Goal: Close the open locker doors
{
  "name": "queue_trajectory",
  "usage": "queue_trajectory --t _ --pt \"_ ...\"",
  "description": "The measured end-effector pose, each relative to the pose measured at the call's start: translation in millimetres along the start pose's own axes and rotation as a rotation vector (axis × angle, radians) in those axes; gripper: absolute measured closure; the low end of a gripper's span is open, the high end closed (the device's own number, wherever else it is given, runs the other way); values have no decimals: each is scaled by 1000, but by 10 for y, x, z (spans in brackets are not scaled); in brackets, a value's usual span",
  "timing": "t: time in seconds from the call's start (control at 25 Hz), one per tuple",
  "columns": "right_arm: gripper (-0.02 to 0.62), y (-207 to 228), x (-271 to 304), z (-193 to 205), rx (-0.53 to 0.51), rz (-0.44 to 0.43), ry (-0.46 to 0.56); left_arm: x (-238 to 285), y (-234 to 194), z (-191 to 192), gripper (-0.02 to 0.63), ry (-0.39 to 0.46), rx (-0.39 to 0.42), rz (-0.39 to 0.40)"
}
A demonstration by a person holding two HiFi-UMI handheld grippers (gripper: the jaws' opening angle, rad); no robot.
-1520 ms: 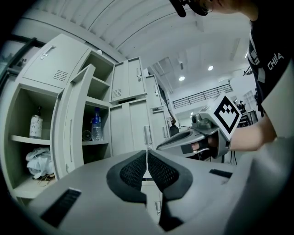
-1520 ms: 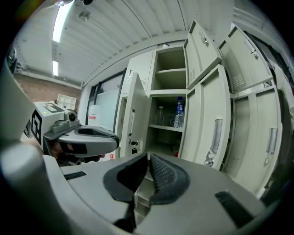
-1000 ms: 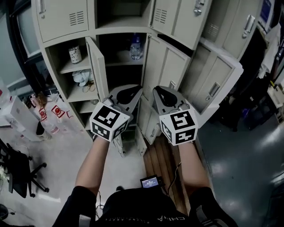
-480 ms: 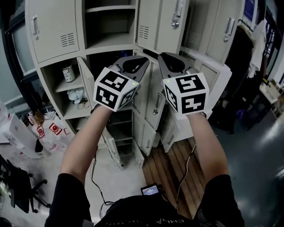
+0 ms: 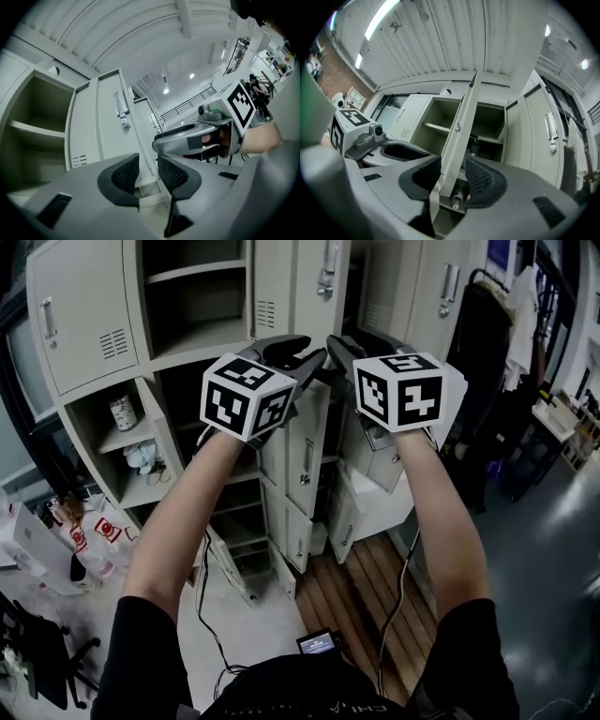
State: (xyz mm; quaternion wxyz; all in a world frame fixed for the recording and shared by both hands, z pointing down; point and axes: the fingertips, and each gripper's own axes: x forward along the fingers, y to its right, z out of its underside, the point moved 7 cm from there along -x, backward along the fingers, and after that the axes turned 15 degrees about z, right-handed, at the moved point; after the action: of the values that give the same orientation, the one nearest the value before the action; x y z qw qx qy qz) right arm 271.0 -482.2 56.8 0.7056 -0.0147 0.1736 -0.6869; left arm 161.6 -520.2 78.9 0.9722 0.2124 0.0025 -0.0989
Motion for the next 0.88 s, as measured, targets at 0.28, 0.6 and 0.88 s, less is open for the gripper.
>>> queue_trajectory --t 0.28,0.6,0.88 --pt "440 59 140 72 70 -60 -22 -18 1 -2 491 -22 25 -46" --pt "467 9 194 74 100 -65 -10 -181 -66 13 509 -55 35 -104" --pt "468 -258 128 9 112 -124 16 -452 -110 -35 534 -97 49 -155"
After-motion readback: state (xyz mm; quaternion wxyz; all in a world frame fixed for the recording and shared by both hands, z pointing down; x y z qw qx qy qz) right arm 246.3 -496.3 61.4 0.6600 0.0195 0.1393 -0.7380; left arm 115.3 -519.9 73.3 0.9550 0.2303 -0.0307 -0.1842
